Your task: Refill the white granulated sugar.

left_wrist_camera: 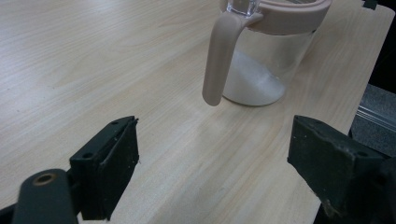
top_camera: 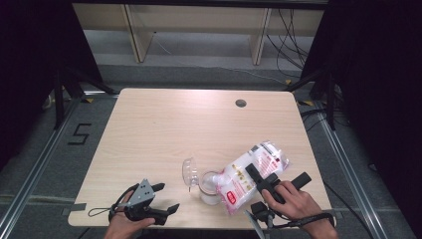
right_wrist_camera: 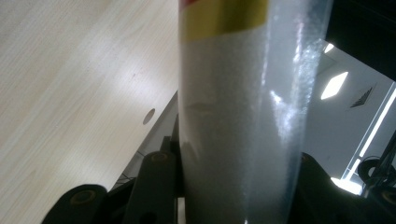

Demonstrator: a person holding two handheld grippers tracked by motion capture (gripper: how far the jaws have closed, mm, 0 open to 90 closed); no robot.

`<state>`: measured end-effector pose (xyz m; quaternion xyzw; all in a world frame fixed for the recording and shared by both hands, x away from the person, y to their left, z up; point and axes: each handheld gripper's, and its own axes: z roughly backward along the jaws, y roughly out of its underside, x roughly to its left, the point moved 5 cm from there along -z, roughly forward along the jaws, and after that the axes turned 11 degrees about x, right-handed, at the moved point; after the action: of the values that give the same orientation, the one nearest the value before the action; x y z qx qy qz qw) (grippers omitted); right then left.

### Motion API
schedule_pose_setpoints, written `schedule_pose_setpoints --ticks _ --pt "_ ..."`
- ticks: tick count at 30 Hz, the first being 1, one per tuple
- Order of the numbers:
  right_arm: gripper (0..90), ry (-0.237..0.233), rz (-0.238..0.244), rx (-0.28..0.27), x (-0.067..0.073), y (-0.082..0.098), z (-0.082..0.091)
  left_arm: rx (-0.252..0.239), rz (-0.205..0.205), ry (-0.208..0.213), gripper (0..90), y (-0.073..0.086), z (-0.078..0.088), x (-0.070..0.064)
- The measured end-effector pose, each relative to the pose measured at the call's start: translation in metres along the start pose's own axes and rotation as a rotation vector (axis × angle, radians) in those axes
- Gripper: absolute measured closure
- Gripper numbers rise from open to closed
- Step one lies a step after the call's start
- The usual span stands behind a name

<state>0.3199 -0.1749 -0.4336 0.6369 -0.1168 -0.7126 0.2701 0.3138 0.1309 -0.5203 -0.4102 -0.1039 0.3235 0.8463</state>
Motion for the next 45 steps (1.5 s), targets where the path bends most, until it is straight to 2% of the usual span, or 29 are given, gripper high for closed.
schedule_pose_setpoints --ticks 1,3,6,10,11,13,17,19,21,24,26,30,31,32,34,35,36,40,42,45 --pt "69.5 0.001 0.000 0.001 0.0001 0.0003 -0.0001 -0.001 -0.014 -0.001 15.8 -0.0003 0.0001 0.0008" --pt "69.6 0.001 -0.003 0.003 0.0004 0.0008 -0.0001 0.000 -0.014 -0.001 15.8 -0.0004 0.0000 0.0006" --pt "69.7 -0.003 0.001 0.004 0.0005 0.0012 0.0003 -0.005 0.015 0.005 15.8 0.0000 -0.0007 -0.0011" --pt "69.8 0.002 0.015 0.008 -0.0010 0.0016 0.0009 0.000 0.008 0.000 15.8 0.0000 0.0004 -0.0004" --pt "69.8 0.003 -0.003 0.000 -0.0005 0.0011 0.0005 0.002 0.007 -0.004 15.8 0.0001 0.0005 -0.0001" --pt "69.8 0.004 -0.003 0.003 -0.0007 0.0012 0.0006 -0.001 0.015 0.003 15.8 0.0000 0.0001 -0.0008" --pt "69.9 0.002 0.001 0.005 -0.0006 0.0017 0.0007 -0.002 0.007 0.005 15.8 -0.0002 0.0001 -0.0006" --pt "69.9 0.002 -0.005 0.003 -0.0002 0.0015 0.0003 0.008 0.000 -0.008 15.8 0.0003 0.0013 0.0004" --pt "70.0 -0.001 0.002 0.005 -0.0002 0.0015 0.0003 0.008 -0.003 -0.006 15.8 0.0003 0.0015 0.0002" --pt "70.0 0.003 -0.018 -0.003 0.0002 0.0006 0.0002 0.009 0.003 0.000 15.8 0.0005 0.0008 -0.0006" --pt "70.0 0.004 -0.005 0.002 -0.0007 0.0010 0.0005 0.010 0.001 0.004 15.8 0.0004 0.0010 -0.0004" --pt "70.1 0.004 -0.004 0.000 -0.0005 0.0009 0.0005 0.011 -0.029 -0.009 15.8 -0.0001 0.0018 0.0014" --pt "70.0 0.002 -0.020 -0.005 0.0007 0.0002 0.0002 0.011 -0.031 -0.010 15.8 -0.0002 0.0020 0.0014" --pt "70.1 0.003 -0.003 0.001 0.0000 0.0006 0.0004 0.011 0.003 -0.008 15.8 0.0004 0.0016 -0.0005" --pt "70.1 0.001 -0.004 -0.001 0.0002 0.0005 0.0006 0.010 -0.010 -0.003 15.8 0.0002 0.0010 0.0004" --pt "70.1 -0.001 -0.028 -0.010 0.0014 -0.0005 0.0005 0.009 0.004 -0.002 15.8 0.0005 0.0006 -0.0004" --pt "70.1 0.002 -0.003 0.000 -0.0002 0.0005 0.0009 0.009 0.002 -0.002 15.8 0.0004 0.0007 -0.0005" --pt "70.1 0.002 -0.007 0.001 -0.0014 0.0011 0.0012 0.009 -0.001 -0.004 15.8 0.0004 0.0014 -0.0002" --pt "70.1 0.005 -0.007 0.001 -0.0018 0.0010 0.0011 0.009 -0.029 -0.008 15.8 -0.0002 0.0020 0.0014" --pt "70.2 0.005 -0.006 0.001 -0.0019 0.0010 0.0013 0.012 -0.028 -0.010 15.8 0.0001 0.0018 0.0015"
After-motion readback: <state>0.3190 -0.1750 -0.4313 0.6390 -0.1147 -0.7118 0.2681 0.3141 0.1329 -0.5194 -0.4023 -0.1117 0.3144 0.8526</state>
